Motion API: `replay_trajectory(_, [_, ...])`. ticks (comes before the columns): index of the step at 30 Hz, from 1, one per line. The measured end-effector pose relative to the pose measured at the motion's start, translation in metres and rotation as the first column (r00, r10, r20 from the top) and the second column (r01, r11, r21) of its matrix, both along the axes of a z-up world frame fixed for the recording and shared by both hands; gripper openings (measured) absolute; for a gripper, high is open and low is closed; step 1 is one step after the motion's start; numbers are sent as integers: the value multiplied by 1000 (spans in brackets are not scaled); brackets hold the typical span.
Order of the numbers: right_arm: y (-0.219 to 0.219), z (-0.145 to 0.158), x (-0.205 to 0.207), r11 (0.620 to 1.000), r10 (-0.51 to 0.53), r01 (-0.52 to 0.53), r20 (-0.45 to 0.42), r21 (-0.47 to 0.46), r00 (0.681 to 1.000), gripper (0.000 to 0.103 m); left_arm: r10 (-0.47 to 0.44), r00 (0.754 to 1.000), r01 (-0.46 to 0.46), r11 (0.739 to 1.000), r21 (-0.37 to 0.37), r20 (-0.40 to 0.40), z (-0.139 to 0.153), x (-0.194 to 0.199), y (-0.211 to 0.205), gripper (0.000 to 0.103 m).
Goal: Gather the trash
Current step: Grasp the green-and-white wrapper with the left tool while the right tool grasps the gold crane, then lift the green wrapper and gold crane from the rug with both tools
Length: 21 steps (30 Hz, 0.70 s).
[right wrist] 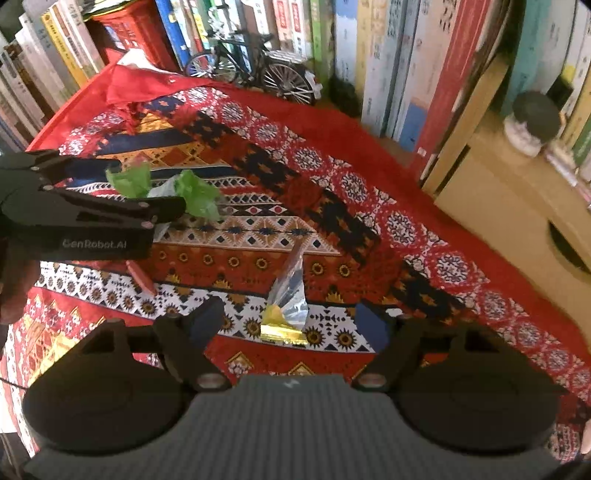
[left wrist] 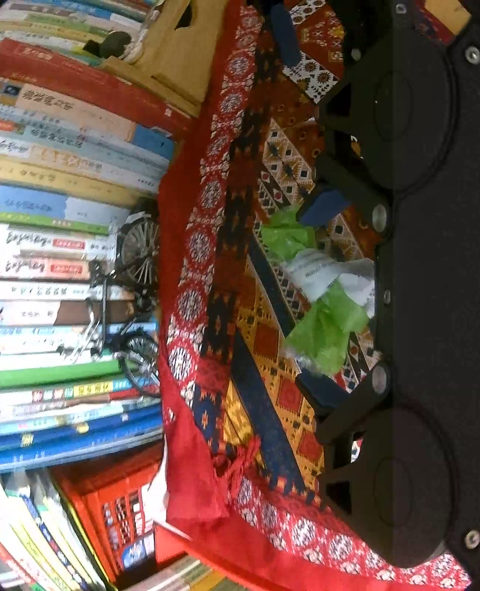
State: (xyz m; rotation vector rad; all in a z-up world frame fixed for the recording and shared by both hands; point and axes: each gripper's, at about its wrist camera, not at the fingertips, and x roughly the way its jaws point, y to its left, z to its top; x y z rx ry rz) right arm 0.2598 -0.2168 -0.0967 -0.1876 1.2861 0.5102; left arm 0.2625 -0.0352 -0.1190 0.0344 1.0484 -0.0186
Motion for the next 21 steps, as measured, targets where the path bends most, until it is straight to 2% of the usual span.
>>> replay_trajectory(5, [-1, -12, 2, 1000, -30, 30, -15, 3, 999, 76, -44, 999, 44, 997, 62, -1, -14, 2, -7, 85])
replay_trajectory(7, [-1, -16, 2, 999, -41, 41, -25, 10, 999, 72, -55, 998, 55, 996, 64, -4, -17, 1, -8, 82])
replay_trajectory(8, [-1, -18, 2, 999, -44, 44, -26, 14, 999, 68, -63, 998, 63, 996, 59, -8, -18, -1, -9, 74])
replay_trajectory(9, [-2, -19, 1, 999, -47, 48, -27, 21, 999, 63, -74, 997, 75, 996, 52, -12, -20, -3, -9, 67])
replay_trajectory(10, [-1, -21, 0, 998, -51, 52, -31, 30, 998, 60, -84, 996, 85, 996, 39, -24, -21, -4, -10, 66])
replay_trajectory(12, [-1, -23, 0, 997, -59, 60, -41, 45, 997, 38, -88, 996, 89, 996, 18, -20, -20, -9, -11, 57])
replay_trajectory(14, [-1, -23, -2, 996, -70, 72, -41, 50, 997, 33, -100, 995, 100, 995, 18, 0, -14, -14, -14, 48])
replay_trajectory(16, [-1, -22, -2, 995, -73, 76, -41, 60, 996, 31, -109, 994, 109, 994, 7, 7, -7, -17, -17, 47])
replay_trajectory(17, [-1, -20, -2, 995, -75, 77, -40, 63, 996, 30, -112, 994, 112, 994, -7, 12, -3, -19, -18, 37])
replay_trajectory(21, [-3, -11, -5, 994, -83, 84, -18, 68, 996, 28, -105, 994, 106, 994, -23, 33, 10, -24, -21, 37])
